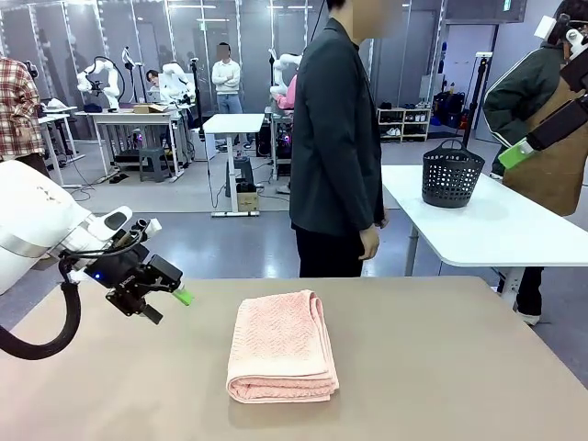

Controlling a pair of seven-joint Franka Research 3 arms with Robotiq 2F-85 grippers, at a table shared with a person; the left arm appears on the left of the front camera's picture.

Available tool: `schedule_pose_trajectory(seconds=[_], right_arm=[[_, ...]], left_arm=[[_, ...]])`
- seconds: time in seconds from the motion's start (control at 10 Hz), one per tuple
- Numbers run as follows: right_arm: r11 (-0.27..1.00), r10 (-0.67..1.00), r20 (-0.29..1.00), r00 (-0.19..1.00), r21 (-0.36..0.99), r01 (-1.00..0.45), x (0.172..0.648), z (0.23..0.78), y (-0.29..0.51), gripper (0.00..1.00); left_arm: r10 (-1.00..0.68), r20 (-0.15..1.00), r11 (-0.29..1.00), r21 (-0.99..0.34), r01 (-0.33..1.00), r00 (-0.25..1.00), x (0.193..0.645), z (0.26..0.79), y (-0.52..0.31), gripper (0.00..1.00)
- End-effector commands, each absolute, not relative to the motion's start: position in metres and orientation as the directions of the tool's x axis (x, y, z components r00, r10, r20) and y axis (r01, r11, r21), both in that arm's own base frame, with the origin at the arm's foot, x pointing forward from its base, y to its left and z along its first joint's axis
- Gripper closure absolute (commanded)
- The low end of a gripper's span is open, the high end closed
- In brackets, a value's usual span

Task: Fold the towel.
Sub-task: Pick up the 100 cm Hotel Towel and place it on the left side of the table.

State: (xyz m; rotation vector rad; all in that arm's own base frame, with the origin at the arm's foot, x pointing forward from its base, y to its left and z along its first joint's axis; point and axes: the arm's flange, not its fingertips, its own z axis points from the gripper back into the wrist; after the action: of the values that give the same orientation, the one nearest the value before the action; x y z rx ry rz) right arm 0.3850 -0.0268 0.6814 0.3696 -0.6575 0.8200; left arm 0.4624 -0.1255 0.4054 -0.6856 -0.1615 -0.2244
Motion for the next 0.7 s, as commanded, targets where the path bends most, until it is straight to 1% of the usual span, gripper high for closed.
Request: schedule_pose_trajectory(seconds=[0.0, 0.2, 0.3, 0.4, 0.5, 0.6], right_arm=[[0.630, 0.561, 0.658, 0.502, 0.054, -0.775, 0.385, 0.683, -0.027, 0.00], [0.630, 0.561, 0.658, 0.502, 0.054, -0.775, 0.385, 0.683, -0.027, 0.00], [0.630, 0.561, 0.658, 0.502, 0.054, -0.775, 0.385, 0.683, -0.027, 0.00], [0.630, 0.561, 0.658, 0.502, 0.054, -0.775, 0.385, 0.683, -0.027, 0.00], [0.630, 0.561, 0.658, 0.502, 0.054, -0.775, 0.385, 0.683, -0.027, 0.00], [0.630, 0.561, 0.658, 0.502, 0.054, -0.775, 0.385, 0.683, -0.027, 0.00]], left_arm=[[-0.158, 0.196, 0.756, -0.607, 0.246, 0.968, 0.460, 0.407, -0.124, 0.00], [-0.158, 0.196, 0.756, -0.607, 0.246, 0.968, 0.460, 0.407, -0.124, 0.00], [-0.153, 0.215, 0.753, -0.607, 0.254, 0.965, 0.462, 0.404, -0.124, 0.00], [-0.112, 0.234, 0.741, -0.628, 0.238, 0.966, 0.470, 0.393, -0.130, 0.00], [-0.120, 0.224, 0.684, -0.688, 0.244, 0.967, 0.479, 0.374, -0.139, 0.00], [-0.113, 0.230, 0.652, -0.717, 0.247, 0.967, 0.483, 0.360, -0.145, 0.00]])
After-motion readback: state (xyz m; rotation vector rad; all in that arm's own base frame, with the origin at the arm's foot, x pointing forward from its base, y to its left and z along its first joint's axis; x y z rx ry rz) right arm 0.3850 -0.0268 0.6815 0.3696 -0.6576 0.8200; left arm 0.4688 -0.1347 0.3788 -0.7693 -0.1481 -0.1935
